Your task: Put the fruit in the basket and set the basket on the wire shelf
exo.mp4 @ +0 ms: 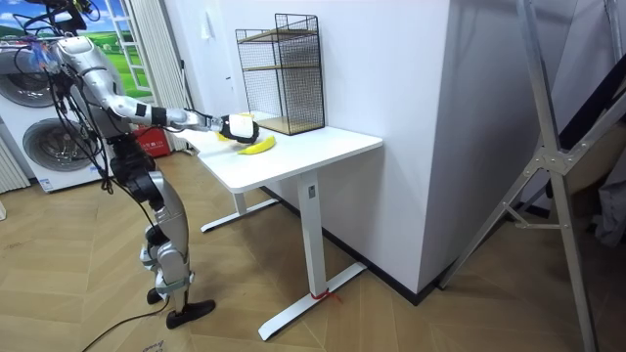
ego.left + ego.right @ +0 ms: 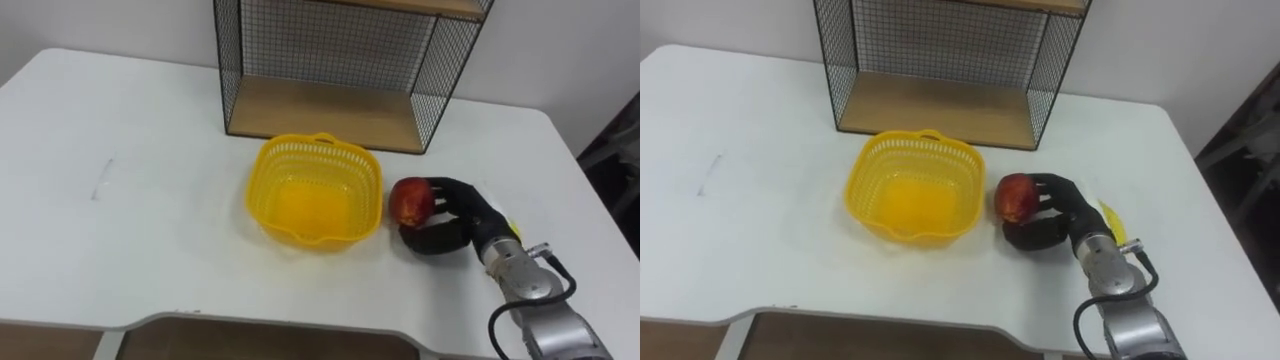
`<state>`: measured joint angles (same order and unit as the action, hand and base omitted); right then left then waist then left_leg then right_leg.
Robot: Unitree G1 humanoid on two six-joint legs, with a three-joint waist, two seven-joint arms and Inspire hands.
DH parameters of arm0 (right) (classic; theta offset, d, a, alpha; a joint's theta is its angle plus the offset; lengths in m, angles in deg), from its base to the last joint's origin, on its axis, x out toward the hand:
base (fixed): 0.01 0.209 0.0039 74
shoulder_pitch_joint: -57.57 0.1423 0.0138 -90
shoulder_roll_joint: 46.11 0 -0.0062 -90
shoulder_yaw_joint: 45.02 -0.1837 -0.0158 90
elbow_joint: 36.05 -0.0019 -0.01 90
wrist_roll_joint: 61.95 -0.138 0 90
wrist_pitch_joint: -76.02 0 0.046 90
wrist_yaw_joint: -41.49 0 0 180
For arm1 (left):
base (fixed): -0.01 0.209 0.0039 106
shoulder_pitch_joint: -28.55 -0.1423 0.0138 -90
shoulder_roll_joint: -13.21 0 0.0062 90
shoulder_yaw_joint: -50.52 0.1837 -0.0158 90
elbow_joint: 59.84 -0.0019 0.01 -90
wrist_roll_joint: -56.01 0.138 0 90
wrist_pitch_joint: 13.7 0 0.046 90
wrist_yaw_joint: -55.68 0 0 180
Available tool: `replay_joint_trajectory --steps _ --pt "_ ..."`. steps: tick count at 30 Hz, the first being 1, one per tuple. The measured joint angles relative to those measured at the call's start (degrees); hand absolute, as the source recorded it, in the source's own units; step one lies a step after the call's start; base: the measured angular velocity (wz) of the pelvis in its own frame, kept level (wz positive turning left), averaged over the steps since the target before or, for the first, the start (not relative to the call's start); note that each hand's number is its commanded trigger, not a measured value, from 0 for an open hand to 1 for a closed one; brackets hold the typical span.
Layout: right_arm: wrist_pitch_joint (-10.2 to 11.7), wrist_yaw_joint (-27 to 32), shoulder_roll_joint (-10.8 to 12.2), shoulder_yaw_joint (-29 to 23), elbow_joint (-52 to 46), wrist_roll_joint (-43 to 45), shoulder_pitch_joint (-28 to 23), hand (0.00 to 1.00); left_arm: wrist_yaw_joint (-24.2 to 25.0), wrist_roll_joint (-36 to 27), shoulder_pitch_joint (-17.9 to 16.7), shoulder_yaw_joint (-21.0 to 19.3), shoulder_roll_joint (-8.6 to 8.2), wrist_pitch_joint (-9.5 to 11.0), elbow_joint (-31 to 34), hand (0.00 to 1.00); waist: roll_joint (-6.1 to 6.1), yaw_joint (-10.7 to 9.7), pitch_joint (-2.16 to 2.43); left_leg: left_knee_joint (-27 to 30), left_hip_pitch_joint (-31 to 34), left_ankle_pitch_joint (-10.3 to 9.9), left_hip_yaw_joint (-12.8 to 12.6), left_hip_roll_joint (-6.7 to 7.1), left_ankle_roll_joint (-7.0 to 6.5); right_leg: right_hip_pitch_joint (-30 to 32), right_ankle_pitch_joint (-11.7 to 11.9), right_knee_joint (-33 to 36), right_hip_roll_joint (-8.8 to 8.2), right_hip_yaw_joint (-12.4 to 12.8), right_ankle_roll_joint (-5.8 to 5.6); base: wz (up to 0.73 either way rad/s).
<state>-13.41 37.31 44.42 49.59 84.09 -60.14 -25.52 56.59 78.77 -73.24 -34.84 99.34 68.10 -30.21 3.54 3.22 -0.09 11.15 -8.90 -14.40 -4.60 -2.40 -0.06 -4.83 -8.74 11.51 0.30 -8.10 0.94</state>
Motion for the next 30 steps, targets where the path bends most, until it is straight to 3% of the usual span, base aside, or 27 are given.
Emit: replay_joint_trajectory --steps 5,11,21,26,30 --pt "2.8 0.5 2.1 -2.4 2.8 -9.3 -1.5 1.00 0.0 0.1 -0.4 0.0 -0.16 0.1 0.0 0.00 -1.28 -0.4 0.12 -0.3 -0.2 -0.1 0.0 0.01 -0.01 -0.3 0.0 -0.1 0.04 0.1 -0.04 0.00" --pt "3.8 0.3 2.3 -1.9 2.7 -14.6 -2.3 1.00 0.1 0.5 -1.5 -0.4 -0.22 0.1 1.0 0.00 -1.38 -1.4 0.39 0.2 -0.1 -0.1 -0.1 0.04 -0.01 -0.3 0.0 -0.7 0.06 0.2 -0.08 0.00" --pt "3.6 1.0 2.3 -1.4 0.1 -15.4 -3.5 1.00 0.0 0.4 -1.5 -0.4 -0.95 1.1 0.6 0.00 -1.82 -1.4 0.47 0.0 -0.1 -0.1 -0.2 0.03 -0.01 -0.3 0.0 -0.8 0.11 0.2 -0.11 0.00" --pt "1.8 1.3 2.3 -0.9 -3.7 -15.4 -3.6 1.00 0.0 0.4 -1.5 -0.3 -1.78 1.1 0.6 0.00 -2.44 -1.4 0.37 -0.2 0.1 0.0 -0.3 0.04 -0.02 0.1 0.0 -0.7 0.14 0.4 -0.11 0.00" --pt "1.8 0.9 2.3 -0.9 -5.8 -15.2 -3.6 1.00 0.1 0.4 -1.5 -0.3 -2.09 1.1 0.6 0.00 -2.71 -1.4 0.25 -0.2 0.0 0.0 -0.4 0.04 -0.03 0.1 0.0 -0.7 0.12 0.4 -0.11 0.00"
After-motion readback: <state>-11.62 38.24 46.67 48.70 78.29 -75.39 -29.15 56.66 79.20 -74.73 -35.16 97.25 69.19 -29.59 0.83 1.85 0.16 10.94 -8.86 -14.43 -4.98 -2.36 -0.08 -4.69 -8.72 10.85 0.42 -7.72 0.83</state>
